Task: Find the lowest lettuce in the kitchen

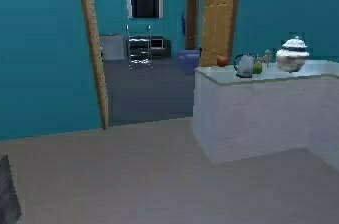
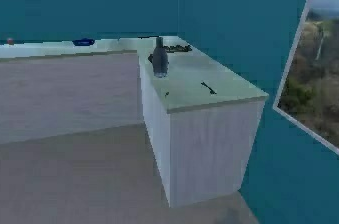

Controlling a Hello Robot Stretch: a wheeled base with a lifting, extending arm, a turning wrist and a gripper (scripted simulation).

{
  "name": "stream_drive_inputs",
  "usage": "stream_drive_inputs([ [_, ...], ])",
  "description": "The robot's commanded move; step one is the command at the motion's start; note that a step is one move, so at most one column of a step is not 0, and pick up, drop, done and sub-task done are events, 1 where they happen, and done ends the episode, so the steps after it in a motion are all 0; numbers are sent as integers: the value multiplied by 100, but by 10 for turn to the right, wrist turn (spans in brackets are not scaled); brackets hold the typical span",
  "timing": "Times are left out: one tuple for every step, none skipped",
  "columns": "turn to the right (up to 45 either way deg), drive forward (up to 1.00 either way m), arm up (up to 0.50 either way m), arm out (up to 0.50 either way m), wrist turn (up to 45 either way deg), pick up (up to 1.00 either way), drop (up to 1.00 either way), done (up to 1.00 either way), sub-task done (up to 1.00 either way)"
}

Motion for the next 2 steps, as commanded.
stream_drive_inputs([
  [240,0,0,0,0,0,0,0,0],
  [0,100,0,0,0,0,0,0,0],
])
